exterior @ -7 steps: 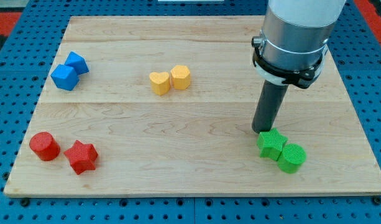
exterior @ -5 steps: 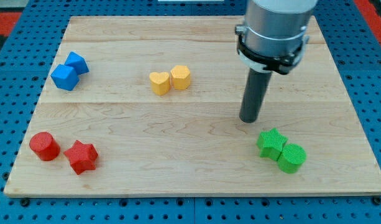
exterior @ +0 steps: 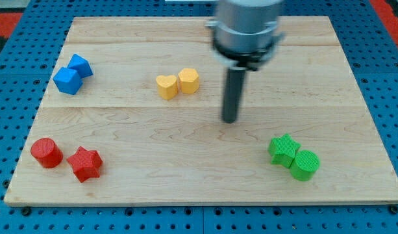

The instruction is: Push the red star to the bottom center

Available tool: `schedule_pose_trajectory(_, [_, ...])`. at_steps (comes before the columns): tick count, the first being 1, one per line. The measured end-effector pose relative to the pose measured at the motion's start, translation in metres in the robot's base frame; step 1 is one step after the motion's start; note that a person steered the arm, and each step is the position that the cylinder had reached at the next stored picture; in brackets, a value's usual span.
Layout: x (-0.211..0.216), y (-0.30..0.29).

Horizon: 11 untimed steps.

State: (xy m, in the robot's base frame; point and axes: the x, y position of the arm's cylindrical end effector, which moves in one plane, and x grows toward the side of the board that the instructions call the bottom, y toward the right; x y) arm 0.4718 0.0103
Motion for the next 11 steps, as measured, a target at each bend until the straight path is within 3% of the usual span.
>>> schedule_pose_trajectory(3, [0.009, -0.272])
schedule_pose_trajectory(4, [0.012, -0.315])
schedule_pose_trajectory(6, [0.048, -0.301])
schedule_pose_trajectory(11, [0.049, -0.306])
